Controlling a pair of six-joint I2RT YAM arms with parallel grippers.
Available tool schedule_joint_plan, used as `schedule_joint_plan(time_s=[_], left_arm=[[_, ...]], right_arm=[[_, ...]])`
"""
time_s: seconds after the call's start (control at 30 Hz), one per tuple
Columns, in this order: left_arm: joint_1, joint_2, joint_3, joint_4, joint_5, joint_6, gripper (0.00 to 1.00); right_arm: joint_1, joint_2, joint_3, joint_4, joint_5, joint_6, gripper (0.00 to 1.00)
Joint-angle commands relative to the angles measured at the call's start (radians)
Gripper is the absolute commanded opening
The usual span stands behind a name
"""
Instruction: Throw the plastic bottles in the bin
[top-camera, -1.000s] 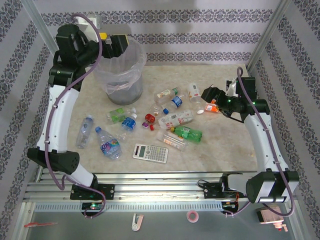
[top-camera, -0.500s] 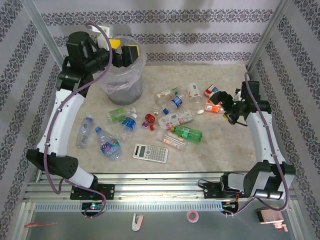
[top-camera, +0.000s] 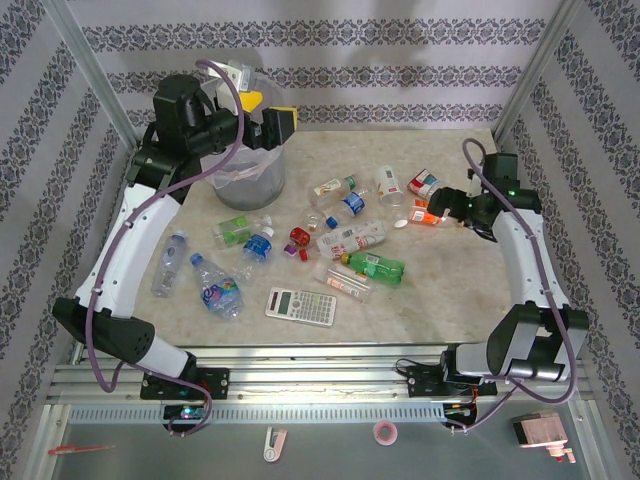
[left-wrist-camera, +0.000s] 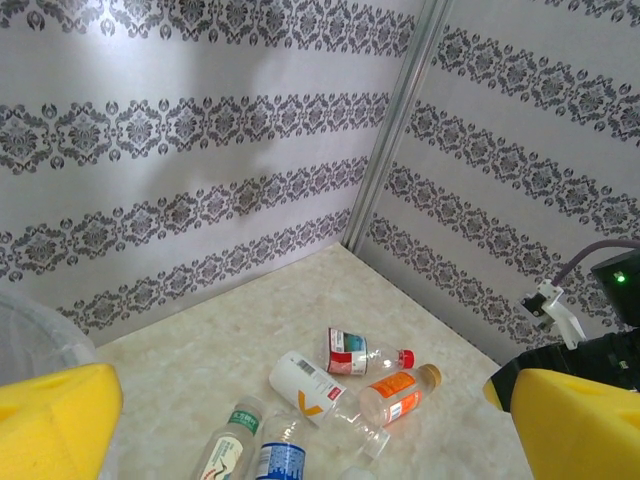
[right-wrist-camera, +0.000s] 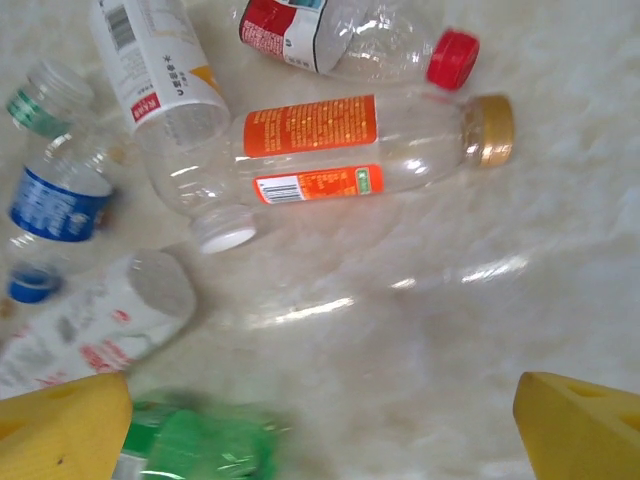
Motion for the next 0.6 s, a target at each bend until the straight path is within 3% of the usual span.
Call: schedule_joint_plan(time_s=[0.0, 0.2, 0.57], left_arm=[[-0.012, -0.035, -0.009, 0.061, -0.008, 0.013, 1.00], [-0.016, -0.033, -0.015, 0.066, -0.012, 0.012, 1.00], [-0.027, -0.017, 0.007, 0.033, -0.036, 0.021, 1.00]], right_arm=[[0.072, 0.007, 0.032, -0.005, 0.108, -0.322, 0.98], [0.136, 0.082, 0.039, -0.021, 0.176, -0.600, 0.98], [0.179, 0.276, 0.091, 0.004, 0.315, -0.827, 0.98]])
